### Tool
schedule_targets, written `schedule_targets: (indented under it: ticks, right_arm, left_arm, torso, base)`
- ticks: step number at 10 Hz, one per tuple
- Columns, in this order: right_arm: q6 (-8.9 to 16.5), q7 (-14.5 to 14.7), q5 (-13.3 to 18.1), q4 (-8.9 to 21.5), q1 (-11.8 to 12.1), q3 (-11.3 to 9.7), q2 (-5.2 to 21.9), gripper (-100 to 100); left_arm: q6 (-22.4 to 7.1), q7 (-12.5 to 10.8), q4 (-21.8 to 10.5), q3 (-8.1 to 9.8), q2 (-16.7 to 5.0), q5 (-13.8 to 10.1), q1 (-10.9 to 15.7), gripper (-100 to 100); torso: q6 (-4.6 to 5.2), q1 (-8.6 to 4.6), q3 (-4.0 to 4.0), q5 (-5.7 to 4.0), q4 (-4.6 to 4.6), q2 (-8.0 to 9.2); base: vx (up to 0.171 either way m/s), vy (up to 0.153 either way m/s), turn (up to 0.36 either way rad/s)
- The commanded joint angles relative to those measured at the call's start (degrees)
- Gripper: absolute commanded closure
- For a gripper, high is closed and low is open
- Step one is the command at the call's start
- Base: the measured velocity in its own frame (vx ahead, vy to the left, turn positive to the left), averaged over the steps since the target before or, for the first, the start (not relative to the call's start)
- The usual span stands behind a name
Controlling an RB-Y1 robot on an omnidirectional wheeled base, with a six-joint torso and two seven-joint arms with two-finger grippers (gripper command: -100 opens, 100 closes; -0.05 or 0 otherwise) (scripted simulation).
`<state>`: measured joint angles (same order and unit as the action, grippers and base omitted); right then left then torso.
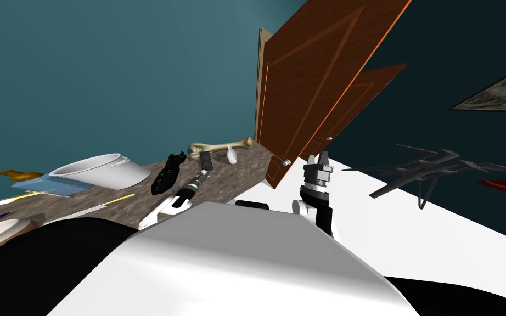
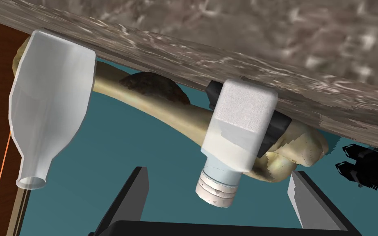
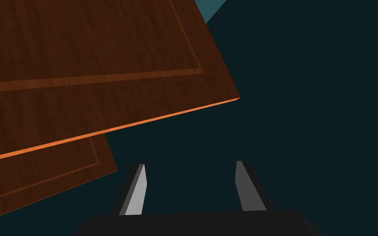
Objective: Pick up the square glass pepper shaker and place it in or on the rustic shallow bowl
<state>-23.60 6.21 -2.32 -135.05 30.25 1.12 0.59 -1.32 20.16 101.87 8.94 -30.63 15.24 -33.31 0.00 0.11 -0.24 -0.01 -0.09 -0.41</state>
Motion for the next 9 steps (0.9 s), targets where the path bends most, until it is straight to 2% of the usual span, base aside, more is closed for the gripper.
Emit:
schedule_targets:
  ticks: [1,2,3,4,5,6,9]
  right_arm:
    - [0.0,0.0,0.0,0.0,0.0,0.0,0.0,0]
    - [0.0,0.0,0.0,0.0,0.0,0.0,0.0,0]
    - [0.0,0.0,0.0,0.0,0.0,0.0,0.0,0]
    - [0.0,0.0,0.0,0.0,0.0,0.0,0.0,0]
    - [0.0,0.0,0.0,0.0,0.0,0.0,0.0,0]
    - [0.0,0.0,0.0,0.0,0.0,0.0,0.0,0]
    - [0.0,0.0,0.0,0.0,0.0,0.0,0.0,0]
  left_arm:
    - [0.0,0.0,0.0,0.00,0.0,0.0,0.0,-100]
    - [-0.2,0.0,0.0,0.09,-0.1,0.0,0.0,0]
    - [-0.3,-0.2,-1.7,0.54,-0.2,-0.1,1.4,-100]
    - [-0.3,-0.3,-2.7,0.82,-0.2,-0.1,2.2,-100]
    - [-0.4,-0.3,-2.0,0.62,-0.3,-0.2,1.7,-100]
    - [-0.4,-0.3,-2.1,0.65,-0.3,-0.2,1.8,100]
    - [-0.4,-0.2,-2.1,0.70,-0.4,-0.1,1.8,100]
  torso:
    - [0.00,0.00,0.00,0.00,0.00,0.00]
    - [0.00,-0.05,0.09,0.01,0.03,0.16]
    - [-0.01,-0.11,0.16,-0.01,0.06,0.28]
    - [0.03,-0.12,0.18,-0.01,0.07,0.32]
    - [0.02,-0.11,0.19,-0.01,0.08,0.33]
    - [-0.02,-0.13,0.20,-0.01,0.08,0.35]
    - [0.00,-0.11,0.22,0.05,0.09,0.37]
  base:
    - [0.034,0.024,-0.010]
    - [0.007,0.004,0.001]
    - [0.005,0.002,-0.121]
    - [0.003,0.005,-0.131]
    - [0.002,0.004,-0.021]
    - [0.001,0.002,0.011]
    - [0.000,0.000,0.000]
